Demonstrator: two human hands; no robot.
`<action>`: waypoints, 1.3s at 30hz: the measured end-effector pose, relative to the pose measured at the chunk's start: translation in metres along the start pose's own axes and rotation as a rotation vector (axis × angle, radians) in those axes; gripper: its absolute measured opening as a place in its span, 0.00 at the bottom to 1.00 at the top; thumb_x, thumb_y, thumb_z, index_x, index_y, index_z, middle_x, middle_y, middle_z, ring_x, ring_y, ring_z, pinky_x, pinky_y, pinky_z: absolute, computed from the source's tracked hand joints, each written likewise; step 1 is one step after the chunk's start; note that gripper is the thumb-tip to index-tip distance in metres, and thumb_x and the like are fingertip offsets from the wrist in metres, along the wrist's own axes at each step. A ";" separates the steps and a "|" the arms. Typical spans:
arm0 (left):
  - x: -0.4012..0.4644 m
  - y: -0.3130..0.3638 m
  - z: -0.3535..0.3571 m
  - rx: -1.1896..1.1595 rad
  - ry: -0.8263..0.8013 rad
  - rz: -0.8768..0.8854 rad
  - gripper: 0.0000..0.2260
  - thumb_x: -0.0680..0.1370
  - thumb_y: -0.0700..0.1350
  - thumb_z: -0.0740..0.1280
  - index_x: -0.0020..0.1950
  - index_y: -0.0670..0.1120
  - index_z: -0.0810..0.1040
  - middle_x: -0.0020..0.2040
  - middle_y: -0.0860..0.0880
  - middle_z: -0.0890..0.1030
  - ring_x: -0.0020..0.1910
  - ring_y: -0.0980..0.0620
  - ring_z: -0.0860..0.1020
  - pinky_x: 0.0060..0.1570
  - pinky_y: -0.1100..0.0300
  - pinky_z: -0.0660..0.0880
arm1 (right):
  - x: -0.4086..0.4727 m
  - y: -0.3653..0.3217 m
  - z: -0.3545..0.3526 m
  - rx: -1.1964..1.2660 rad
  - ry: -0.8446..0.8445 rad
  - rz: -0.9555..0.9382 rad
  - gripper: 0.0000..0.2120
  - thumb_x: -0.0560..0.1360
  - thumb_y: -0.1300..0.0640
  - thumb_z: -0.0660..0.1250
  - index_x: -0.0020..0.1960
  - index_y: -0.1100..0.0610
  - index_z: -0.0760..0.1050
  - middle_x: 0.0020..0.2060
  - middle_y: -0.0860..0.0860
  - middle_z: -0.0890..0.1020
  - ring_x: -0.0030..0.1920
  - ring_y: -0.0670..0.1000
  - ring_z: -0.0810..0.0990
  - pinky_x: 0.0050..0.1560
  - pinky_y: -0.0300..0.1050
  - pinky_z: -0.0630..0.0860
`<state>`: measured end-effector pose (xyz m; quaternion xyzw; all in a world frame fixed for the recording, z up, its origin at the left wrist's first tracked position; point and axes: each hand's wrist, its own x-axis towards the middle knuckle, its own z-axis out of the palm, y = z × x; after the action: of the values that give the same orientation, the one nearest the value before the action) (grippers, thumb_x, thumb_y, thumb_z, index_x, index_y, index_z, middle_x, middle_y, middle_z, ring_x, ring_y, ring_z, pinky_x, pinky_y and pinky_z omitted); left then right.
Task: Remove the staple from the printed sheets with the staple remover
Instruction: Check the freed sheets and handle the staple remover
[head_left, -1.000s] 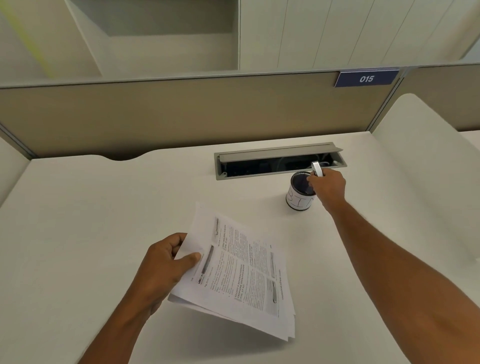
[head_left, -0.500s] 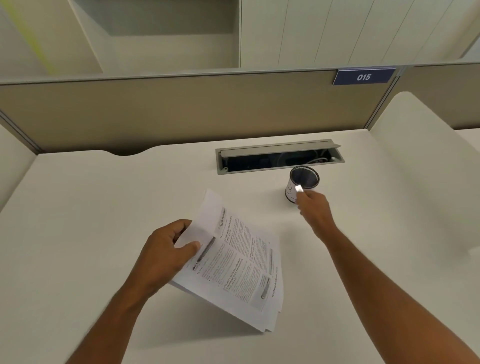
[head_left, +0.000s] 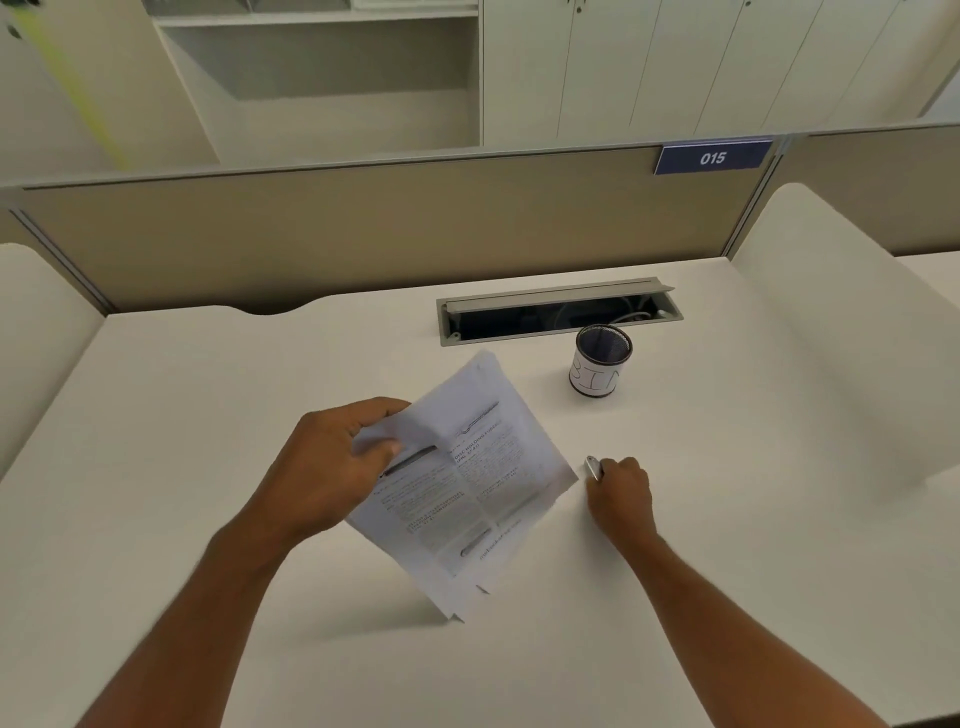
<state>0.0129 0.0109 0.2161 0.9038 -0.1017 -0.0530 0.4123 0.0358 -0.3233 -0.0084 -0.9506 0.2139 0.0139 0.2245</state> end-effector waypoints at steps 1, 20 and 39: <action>0.000 0.001 -0.002 0.013 -0.005 0.016 0.12 0.80 0.43 0.67 0.59 0.59 0.81 0.54 0.57 0.84 0.52 0.52 0.82 0.53 0.51 0.80 | -0.002 0.000 -0.001 -0.015 -0.022 0.009 0.11 0.79 0.58 0.62 0.50 0.65 0.77 0.47 0.62 0.76 0.50 0.65 0.76 0.47 0.51 0.71; -0.001 0.008 -0.042 -0.232 0.211 0.094 0.21 0.74 0.42 0.75 0.65 0.55 0.77 0.48 0.53 0.85 0.46 0.53 0.83 0.45 0.62 0.79 | -0.078 -0.129 -0.140 1.030 -0.372 -0.478 0.11 0.76 0.63 0.70 0.53 0.49 0.83 0.49 0.47 0.87 0.50 0.48 0.85 0.47 0.41 0.81; -0.026 -0.027 0.040 -0.640 0.487 0.008 0.11 0.79 0.37 0.68 0.55 0.53 0.79 0.50 0.53 0.86 0.49 0.54 0.84 0.45 0.62 0.80 | -0.086 -0.132 -0.103 1.116 -0.145 -0.369 0.12 0.77 0.62 0.69 0.54 0.46 0.81 0.49 0.47 0.86 0.50 0.53 0.83 0.53 0.57 0.82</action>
<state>-0.0158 0.0044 0.1700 0.7155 0.0170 0.1355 0.6851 0.0048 -0.2270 0.1499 -0.7068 0.0043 -0.0752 0.7033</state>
